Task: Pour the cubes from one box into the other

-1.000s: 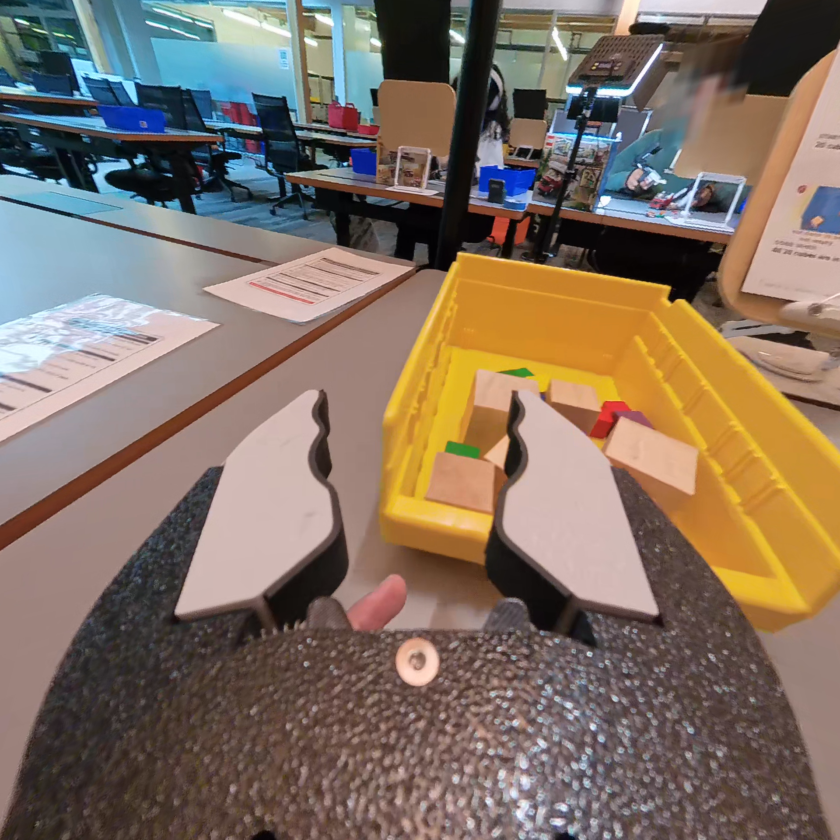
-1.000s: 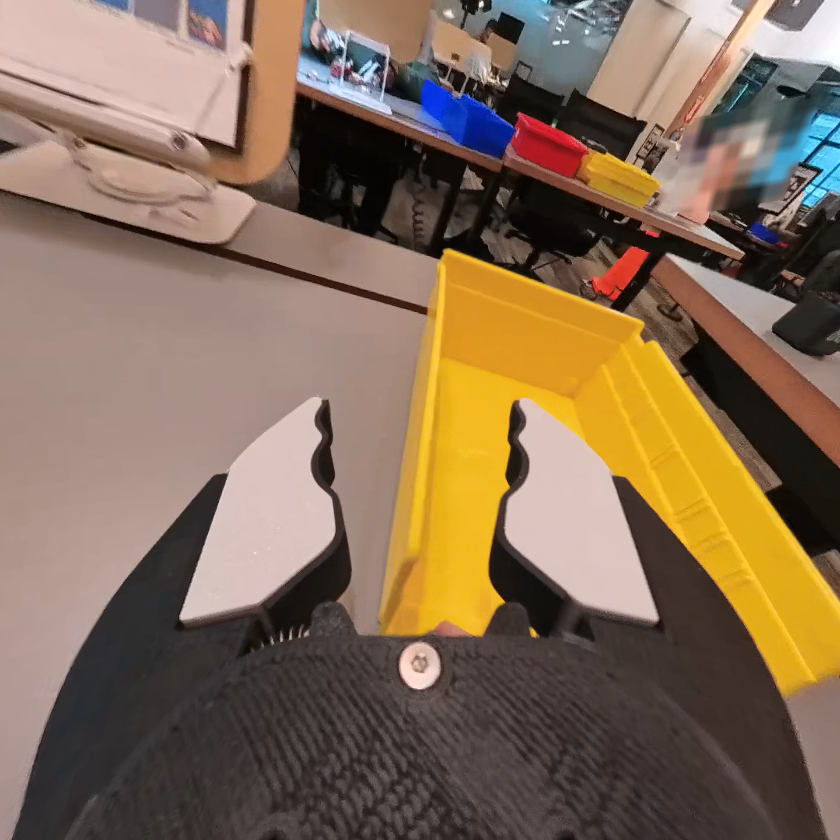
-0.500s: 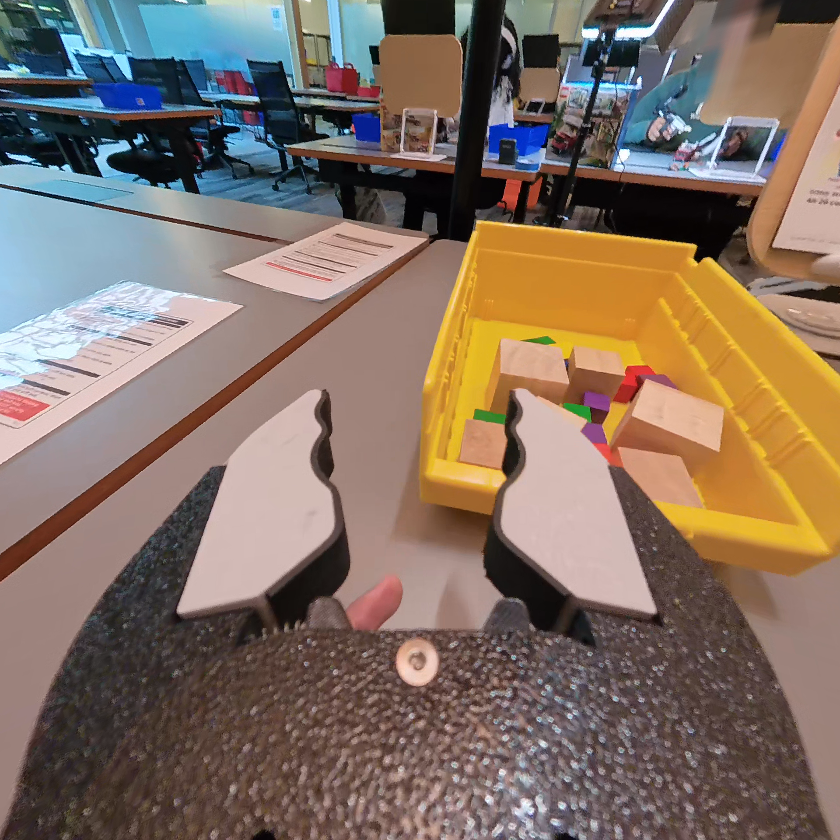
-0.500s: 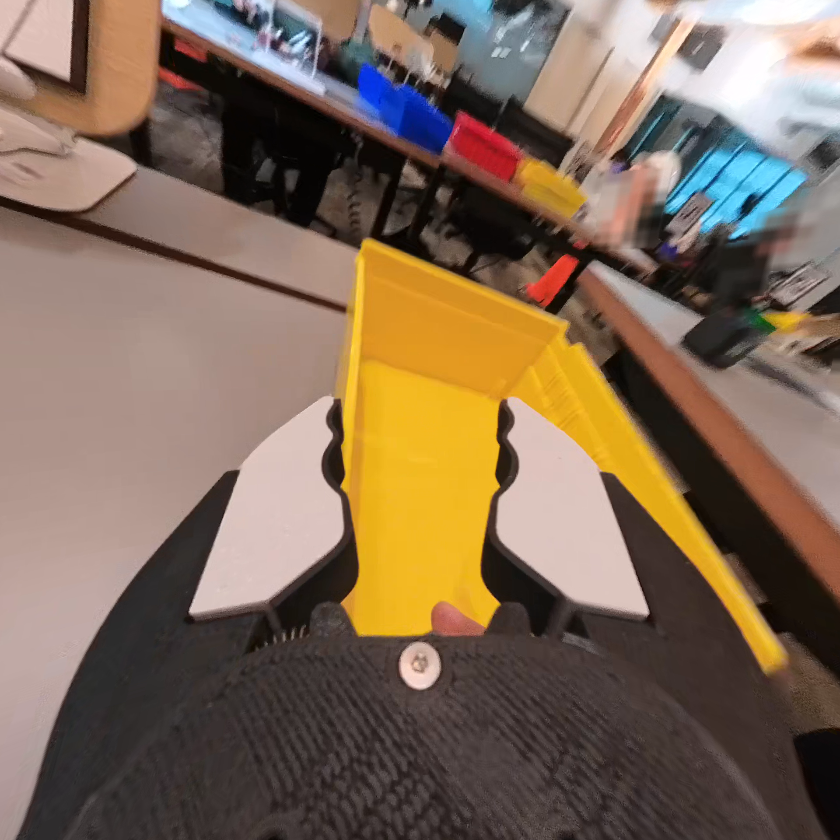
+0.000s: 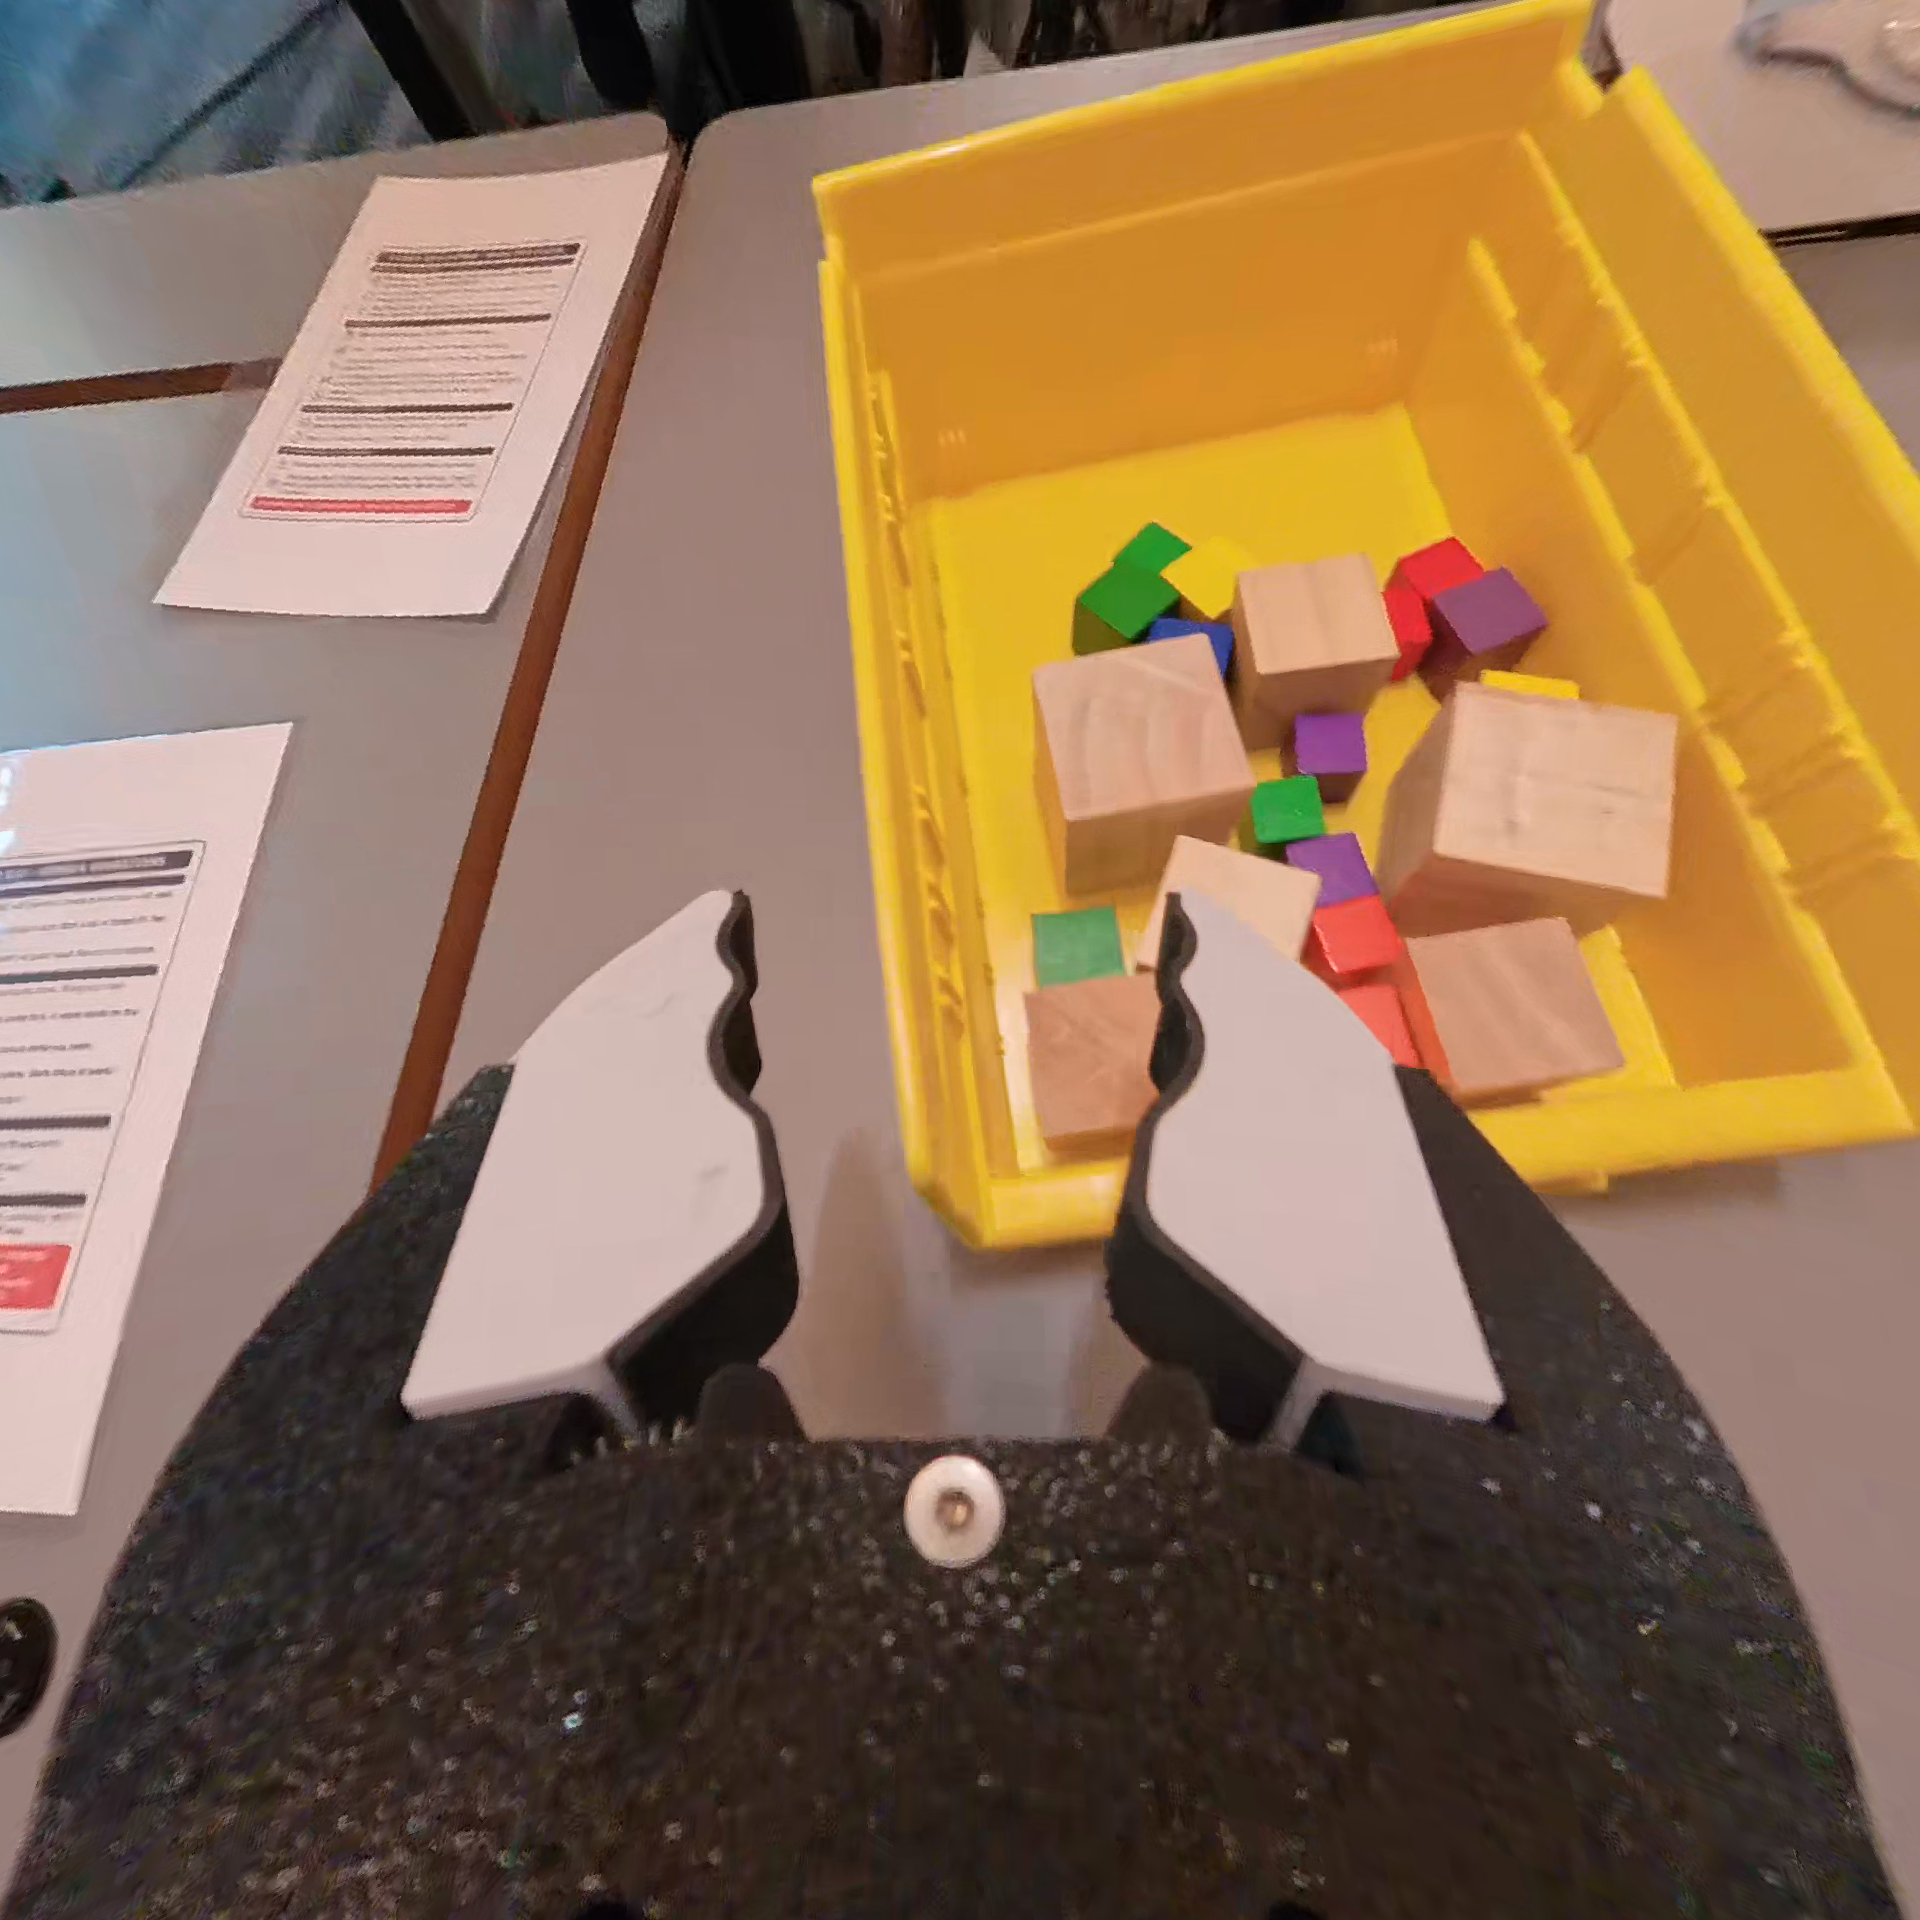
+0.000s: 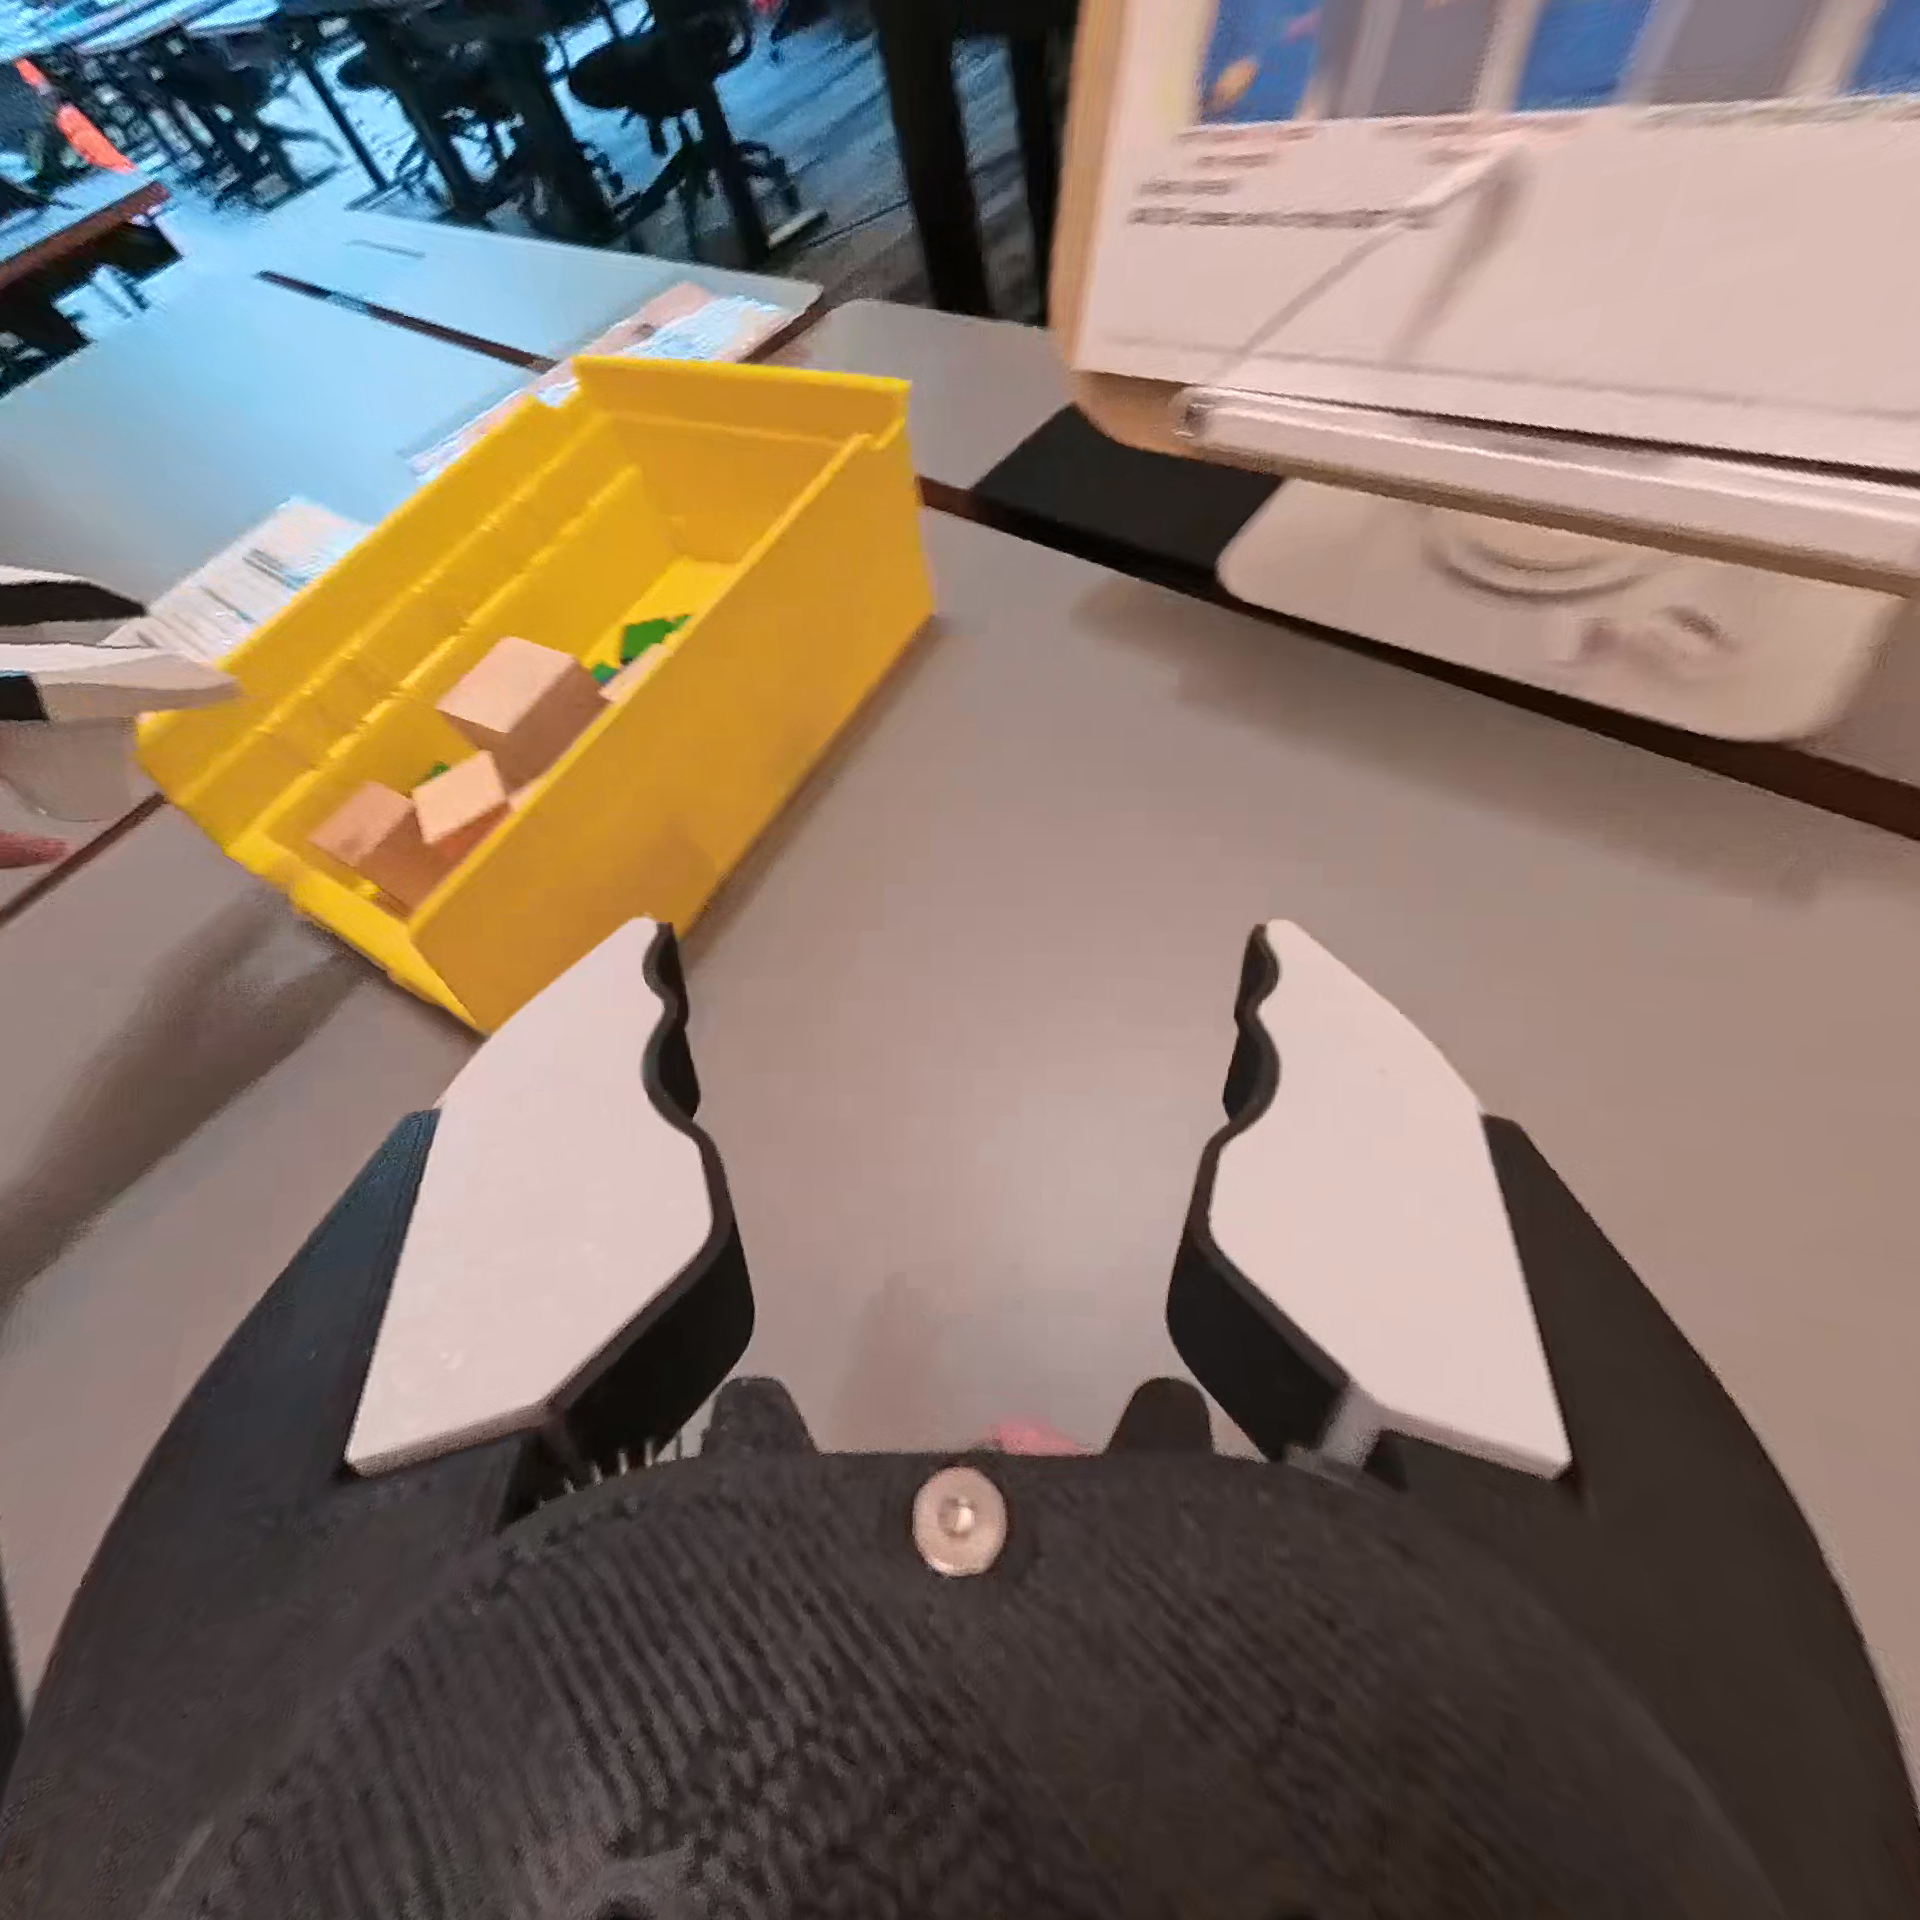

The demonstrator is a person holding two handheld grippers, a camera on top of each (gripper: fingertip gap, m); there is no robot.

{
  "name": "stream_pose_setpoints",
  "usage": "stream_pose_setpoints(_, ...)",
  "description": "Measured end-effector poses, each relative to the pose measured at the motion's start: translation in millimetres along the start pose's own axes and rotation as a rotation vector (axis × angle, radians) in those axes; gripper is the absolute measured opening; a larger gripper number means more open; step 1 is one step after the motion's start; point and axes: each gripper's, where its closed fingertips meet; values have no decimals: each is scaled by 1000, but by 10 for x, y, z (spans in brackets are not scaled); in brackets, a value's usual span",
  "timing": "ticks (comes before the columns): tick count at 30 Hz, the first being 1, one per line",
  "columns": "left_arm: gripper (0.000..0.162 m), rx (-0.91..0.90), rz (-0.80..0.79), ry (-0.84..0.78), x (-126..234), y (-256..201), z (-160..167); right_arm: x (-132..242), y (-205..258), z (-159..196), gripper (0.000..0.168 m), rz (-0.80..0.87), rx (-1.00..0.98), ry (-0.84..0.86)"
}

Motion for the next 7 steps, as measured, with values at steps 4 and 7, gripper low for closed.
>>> stream_pose_setpoints(4, 80, 21, 27, 115, -242, 189, -173, -677, 434, -255, 104, -69, -39, 78)
stream_pose_setpoints(7, 82, 55, 105, 196, -470, 180, -258, -1125, 657, -392, 102, -101, -75, 133)
Point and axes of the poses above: each gripper's, where its closed fingertips meet, x back along the fingers, z out of its underside, y = z × x across the jaws, and after that the axes turned 8 degrees about y, right-handed
